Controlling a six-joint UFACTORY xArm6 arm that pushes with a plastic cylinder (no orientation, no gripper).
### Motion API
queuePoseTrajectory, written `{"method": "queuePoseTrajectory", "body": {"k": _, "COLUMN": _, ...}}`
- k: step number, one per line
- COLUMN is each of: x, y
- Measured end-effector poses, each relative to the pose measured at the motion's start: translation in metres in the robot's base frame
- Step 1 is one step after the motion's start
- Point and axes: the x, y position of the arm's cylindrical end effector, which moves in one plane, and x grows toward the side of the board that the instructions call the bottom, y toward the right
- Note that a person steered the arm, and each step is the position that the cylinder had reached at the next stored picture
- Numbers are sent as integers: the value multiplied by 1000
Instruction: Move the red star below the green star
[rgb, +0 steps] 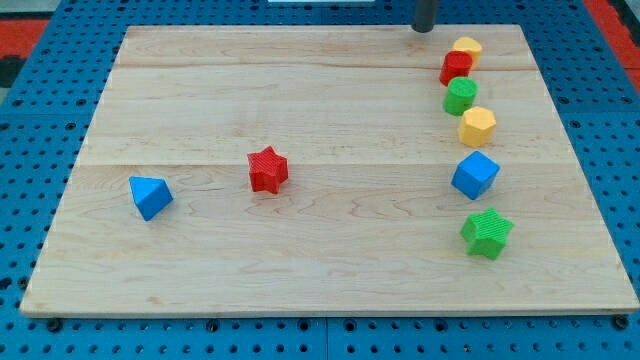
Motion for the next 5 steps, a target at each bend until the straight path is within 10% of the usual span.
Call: {"method": "queuePoseTrajectory", "body": {"k": 5, "x": 0, "y": 31}}
